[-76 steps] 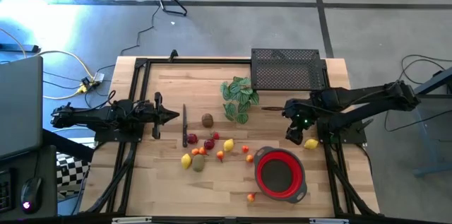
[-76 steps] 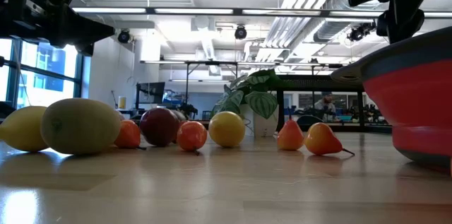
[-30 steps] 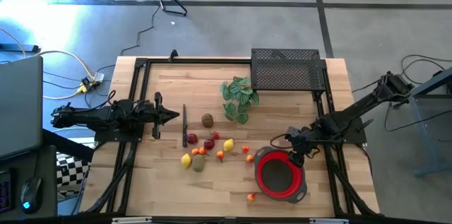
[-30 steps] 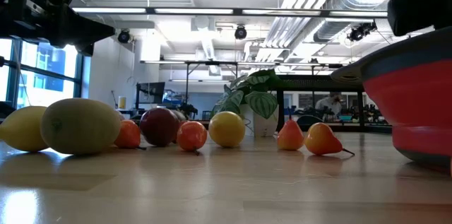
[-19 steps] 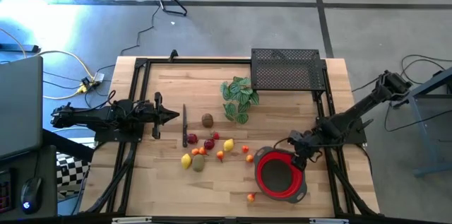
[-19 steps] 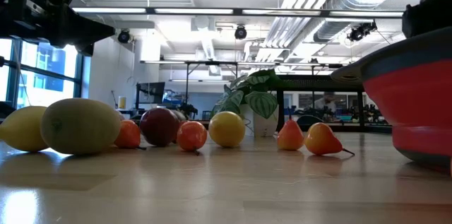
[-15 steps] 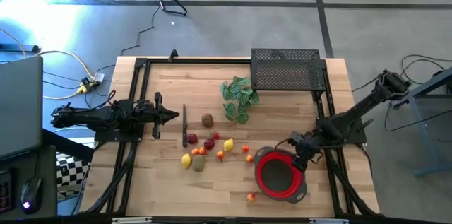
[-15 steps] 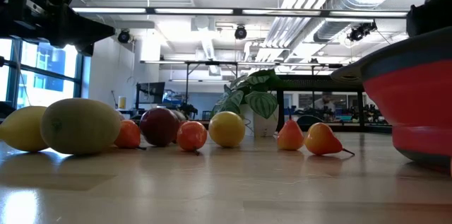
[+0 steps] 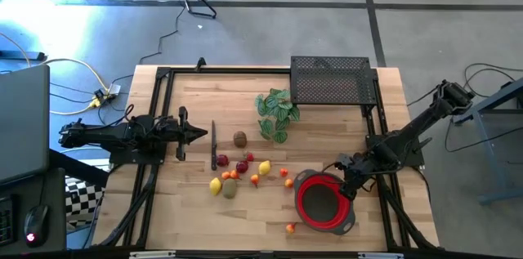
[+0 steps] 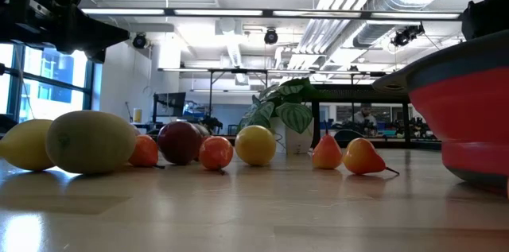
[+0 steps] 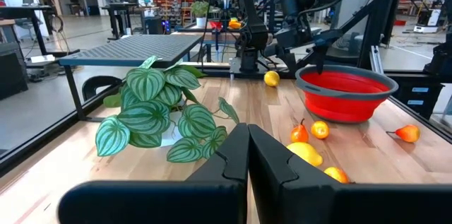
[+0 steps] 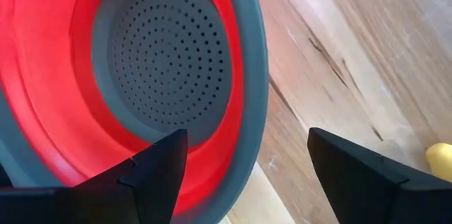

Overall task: Pick & Place Fruit
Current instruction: Put the red colander on the shelf

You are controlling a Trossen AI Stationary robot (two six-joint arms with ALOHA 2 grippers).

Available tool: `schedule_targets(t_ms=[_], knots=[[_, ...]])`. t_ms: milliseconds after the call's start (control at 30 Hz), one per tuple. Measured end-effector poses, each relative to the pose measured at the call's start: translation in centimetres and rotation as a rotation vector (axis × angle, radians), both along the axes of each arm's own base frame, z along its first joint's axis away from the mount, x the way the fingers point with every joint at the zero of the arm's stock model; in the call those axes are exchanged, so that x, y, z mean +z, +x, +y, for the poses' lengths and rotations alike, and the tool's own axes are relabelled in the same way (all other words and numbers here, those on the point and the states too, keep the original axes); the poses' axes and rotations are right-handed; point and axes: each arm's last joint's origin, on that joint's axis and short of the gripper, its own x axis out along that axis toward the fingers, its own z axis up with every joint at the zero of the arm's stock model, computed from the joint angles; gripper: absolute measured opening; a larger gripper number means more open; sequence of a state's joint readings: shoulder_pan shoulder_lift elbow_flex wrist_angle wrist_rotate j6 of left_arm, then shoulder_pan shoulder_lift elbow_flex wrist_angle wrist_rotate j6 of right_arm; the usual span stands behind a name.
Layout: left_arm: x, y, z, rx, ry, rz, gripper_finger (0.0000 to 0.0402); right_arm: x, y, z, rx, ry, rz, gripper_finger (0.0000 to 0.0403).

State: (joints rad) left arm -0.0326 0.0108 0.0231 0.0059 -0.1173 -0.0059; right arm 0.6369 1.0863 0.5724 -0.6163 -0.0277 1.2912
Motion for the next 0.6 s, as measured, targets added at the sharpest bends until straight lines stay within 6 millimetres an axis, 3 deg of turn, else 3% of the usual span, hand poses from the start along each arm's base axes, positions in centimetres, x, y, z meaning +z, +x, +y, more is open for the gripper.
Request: schedule_targets(t_ms=[167, 600], knots=[[-0.01, 0.00, 0.00, 0.000, 0.000, 0.000, 0.0000, 0.00, 0.00, 0.00, 0.001, 0.000, -0.001, 0.0266], [0.00, 0.00, 0.00, 0.000, 0.000, 0.000, 0.0000, 0.00, 0.00, 0.00, 0.004, -0.001, -0.001, 0.0138]])
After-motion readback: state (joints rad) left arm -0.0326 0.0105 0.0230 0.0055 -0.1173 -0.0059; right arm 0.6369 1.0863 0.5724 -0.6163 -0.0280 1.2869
